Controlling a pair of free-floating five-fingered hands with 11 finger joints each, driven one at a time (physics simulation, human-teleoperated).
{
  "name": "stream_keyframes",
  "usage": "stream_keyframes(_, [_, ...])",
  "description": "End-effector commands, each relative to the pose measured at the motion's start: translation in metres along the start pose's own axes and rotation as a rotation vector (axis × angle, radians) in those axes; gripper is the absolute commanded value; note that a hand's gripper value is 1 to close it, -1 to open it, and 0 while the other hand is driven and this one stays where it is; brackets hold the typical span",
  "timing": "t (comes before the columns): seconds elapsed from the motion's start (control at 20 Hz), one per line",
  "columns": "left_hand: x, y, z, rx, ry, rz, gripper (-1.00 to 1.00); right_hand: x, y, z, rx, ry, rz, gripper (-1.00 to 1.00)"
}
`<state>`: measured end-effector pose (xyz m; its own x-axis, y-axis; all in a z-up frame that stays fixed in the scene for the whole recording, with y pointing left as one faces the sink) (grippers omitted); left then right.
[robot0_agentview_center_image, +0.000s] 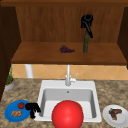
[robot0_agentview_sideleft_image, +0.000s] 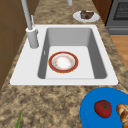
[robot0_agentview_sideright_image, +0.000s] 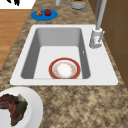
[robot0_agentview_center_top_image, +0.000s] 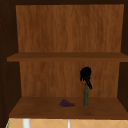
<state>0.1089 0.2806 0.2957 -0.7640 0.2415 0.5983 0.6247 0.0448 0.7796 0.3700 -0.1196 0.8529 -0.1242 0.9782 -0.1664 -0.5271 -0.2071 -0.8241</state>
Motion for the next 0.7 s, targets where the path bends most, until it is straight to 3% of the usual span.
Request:
stream_keyframes(0.0, [0.000,0.000,0.000,0.000,0.000,0.000,0.00,-0.005,-0.002,-0.010,0.075,-0.052,0.021,-1.00])
stream_keyframes(0.4, [0.000,0.000,0.000,0.000,0.000,0.000,0.00,-0.017,0.008,-0.033,0.088,-0.130,0.013,-1.00])
stream_keyframes(0.65, [0.000,0.000,0.000,0.000,0.000,0.000,0.00,-0.018,0.001,-0.045,0.170,-0.156,0.001,-1.00])
